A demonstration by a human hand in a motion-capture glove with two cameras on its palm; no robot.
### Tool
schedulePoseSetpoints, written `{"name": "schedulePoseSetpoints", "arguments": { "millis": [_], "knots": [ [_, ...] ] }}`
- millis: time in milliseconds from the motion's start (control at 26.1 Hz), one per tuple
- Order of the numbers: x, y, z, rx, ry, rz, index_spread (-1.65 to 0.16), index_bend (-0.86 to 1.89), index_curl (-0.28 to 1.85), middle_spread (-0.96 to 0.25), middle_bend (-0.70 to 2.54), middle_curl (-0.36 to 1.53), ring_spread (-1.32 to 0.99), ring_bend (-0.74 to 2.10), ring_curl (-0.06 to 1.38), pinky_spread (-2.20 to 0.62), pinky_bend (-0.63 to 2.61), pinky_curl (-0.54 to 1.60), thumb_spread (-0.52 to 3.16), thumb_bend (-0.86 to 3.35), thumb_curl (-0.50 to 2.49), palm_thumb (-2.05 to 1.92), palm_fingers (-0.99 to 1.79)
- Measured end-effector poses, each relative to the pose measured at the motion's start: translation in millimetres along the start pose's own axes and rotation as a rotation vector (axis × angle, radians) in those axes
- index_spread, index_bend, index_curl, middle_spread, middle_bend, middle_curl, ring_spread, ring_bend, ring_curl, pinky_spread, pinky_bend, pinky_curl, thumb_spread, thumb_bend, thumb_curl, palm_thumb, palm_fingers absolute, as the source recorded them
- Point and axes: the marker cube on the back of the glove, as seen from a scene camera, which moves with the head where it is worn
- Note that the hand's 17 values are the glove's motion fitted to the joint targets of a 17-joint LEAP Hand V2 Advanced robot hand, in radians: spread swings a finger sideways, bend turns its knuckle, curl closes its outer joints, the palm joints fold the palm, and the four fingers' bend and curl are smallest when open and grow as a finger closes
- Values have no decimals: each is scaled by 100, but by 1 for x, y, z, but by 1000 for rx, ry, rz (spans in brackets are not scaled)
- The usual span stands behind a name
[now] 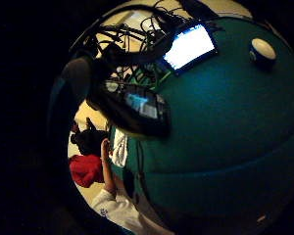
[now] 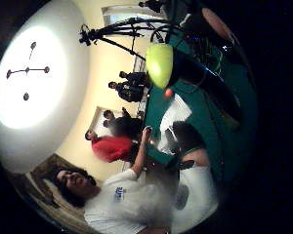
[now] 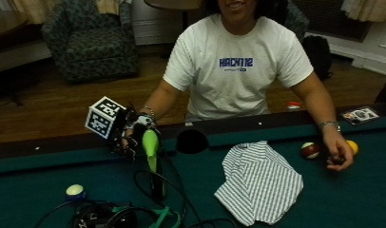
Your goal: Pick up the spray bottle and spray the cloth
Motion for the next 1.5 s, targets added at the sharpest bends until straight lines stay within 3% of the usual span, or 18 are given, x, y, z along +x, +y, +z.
{"name": "schedulePoseSetpoints", "arguments": {
  "millis": [115,307,499,729,920,1035,1304,1496],
  "knots": [
    [2,-9,11,41,-9,21,-40,17,25,-14,23,32,-15,45,34,11,40,35,96,6,38,82,80],
    [1,-22,17,197,-93,45,-36,25,30,-19,34,39,-20,57,39,-11,50,39,72,10,48,99,131],
    [7,-19,18,186,-198,61,-34,46,40,-22,49,47,-22,72,48,-9,62,47,54,14,54,107,141],
    [11,-6,27,126,-162,74,-32,57,48,-24,64,56,-24,81,56,-10,73,55,38,12,58,107,122],
    [2,-12,46,133,-66,83,-34,9,40,-23,57,56,-23,85,59,-18,68,56,62,-3,54,89,70],
    [-2,-25,57,155,-93,85,-36,6,36,-21,57,54,-22,78,56,-12,58,53,69,-7,50,80,52],
    [2,-51,69,159,-187,101,-38,11,28,-19,52,49,-21,70,46,-6,44,40,79,-6,44,69,72],
    [-12,-75,76,146,-163,167,-34,12,27,-19,47,45,-21,73,43,-11,42,36,84,-3,43,69,109]
  ]
}}
